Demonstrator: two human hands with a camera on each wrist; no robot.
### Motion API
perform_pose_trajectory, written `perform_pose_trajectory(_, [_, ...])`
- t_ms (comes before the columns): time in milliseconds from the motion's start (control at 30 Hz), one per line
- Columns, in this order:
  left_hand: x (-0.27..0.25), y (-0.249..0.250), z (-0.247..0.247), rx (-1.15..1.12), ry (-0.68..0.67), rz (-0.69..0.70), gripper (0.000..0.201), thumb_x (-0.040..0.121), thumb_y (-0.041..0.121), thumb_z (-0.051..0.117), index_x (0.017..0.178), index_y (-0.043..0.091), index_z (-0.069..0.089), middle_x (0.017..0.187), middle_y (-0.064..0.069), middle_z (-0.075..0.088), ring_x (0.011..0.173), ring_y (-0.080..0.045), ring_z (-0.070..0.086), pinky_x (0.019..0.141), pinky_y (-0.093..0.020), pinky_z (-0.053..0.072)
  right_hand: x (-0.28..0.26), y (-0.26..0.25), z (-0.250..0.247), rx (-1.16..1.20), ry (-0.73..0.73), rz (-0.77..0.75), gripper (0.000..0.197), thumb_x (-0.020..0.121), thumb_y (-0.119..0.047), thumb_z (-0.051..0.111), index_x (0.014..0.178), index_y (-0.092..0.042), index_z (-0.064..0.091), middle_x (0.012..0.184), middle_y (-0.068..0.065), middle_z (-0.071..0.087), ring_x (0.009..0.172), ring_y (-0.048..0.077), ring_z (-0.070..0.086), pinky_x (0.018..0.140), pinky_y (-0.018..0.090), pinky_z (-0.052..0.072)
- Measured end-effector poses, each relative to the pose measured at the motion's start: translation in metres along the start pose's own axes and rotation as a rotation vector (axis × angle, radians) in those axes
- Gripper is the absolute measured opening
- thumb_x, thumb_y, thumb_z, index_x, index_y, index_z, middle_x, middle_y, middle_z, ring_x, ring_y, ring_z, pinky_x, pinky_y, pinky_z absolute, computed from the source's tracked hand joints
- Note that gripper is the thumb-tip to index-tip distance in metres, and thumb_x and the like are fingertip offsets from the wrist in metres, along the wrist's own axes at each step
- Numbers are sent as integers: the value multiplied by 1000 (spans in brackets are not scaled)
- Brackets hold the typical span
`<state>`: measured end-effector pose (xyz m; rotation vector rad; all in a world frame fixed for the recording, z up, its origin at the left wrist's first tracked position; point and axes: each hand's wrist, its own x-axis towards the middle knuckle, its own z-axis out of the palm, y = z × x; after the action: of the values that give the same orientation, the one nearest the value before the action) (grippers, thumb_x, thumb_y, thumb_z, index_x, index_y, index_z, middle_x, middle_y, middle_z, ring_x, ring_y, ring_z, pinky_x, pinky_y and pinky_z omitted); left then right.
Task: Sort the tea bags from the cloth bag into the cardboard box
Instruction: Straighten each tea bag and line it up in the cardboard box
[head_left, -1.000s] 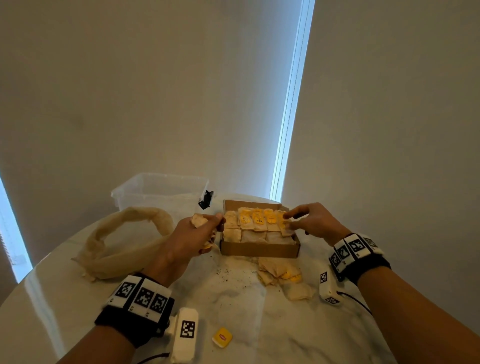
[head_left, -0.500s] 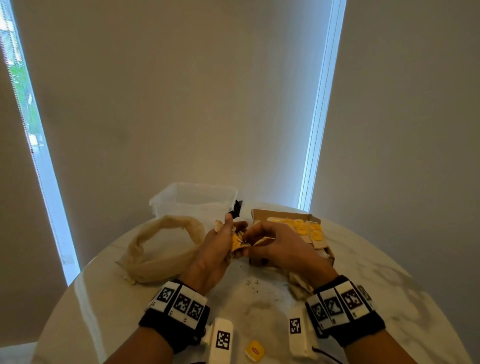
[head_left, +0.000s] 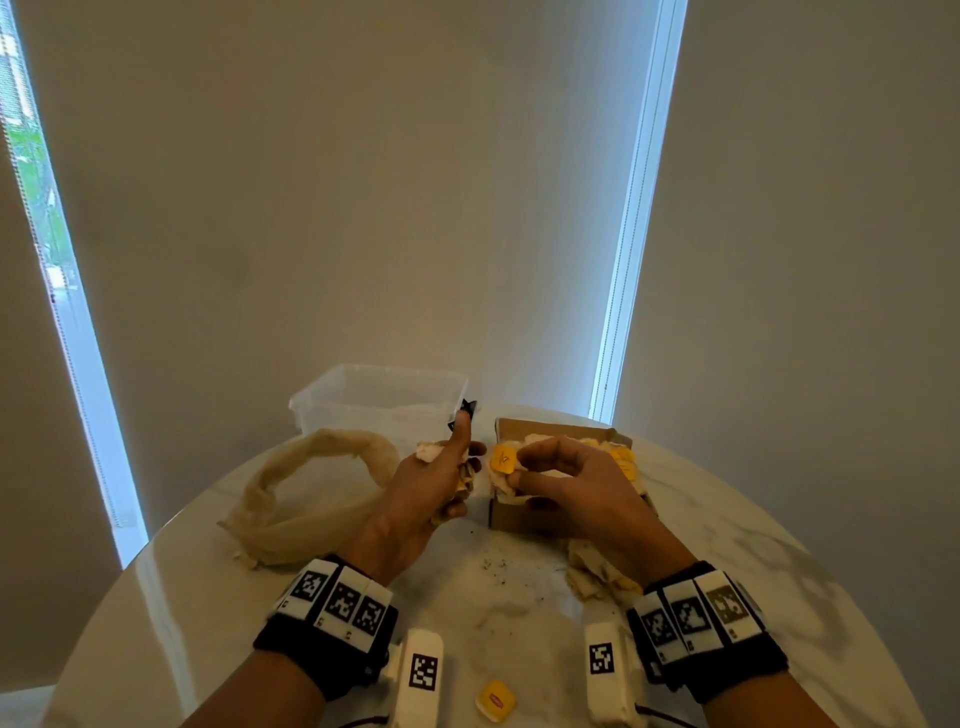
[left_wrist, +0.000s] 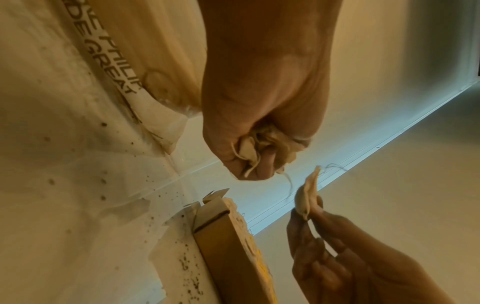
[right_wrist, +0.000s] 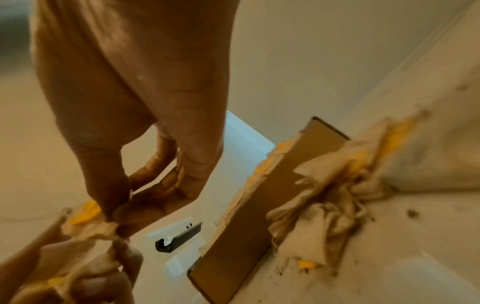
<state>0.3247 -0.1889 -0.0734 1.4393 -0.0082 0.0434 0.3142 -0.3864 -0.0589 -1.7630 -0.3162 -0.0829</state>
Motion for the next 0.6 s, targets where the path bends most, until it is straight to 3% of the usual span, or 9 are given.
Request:
perform_pose_trajectory(67, [0,-1,2,79,-84,0,77,85,85,55,103,12,72,68,0,53,58,-11,45,49,-23,41,-1,6,-5,36,10,21,24,89,-21,84,112,-23,77,108,-5,80,92,10,78,79,25,63])
perform_pose_trajectory(167, [-4,-9,1,132,-185,66,56,82,73,73,111,25,77,72,3,57,64,-10,47,54,-24,42,0,9,-6,91,-7,23,28,90,-18,83,116,-18,75,107,0,81,97,19,79,89,35,64])
perform_pose_trajectory(300, [-2,-11,-3,81,-105,111,37,85,51,81,108,22,80,73,0,59,63,-11,48,52,-23,42,1,8,-3,80,-27,28,33,88,-19,86,119,-21,74,107,-4,82,97,16,79,91,35,64])
perform_pose_trajectory(433, [0,-8,-3,86,-19,123,30,91,45,77,110,23,77,68,2,61,59,-10,51,50,-23,43,2,8,-3,97,-23,45,35,88,-20,86,121,-21,74,107,-3,82,98,15,79,94,36,63])
perform_pose_trajectory(600, [1,-6,-4,107,-17,128,30,91,42,78,113,22,77,69,2,64,60,-11,53,51,-23,44,0,7,-6,130,-25,42,33,89,-21,83,121,-21,74,107,-4,82,96,15,79,81,26,62])
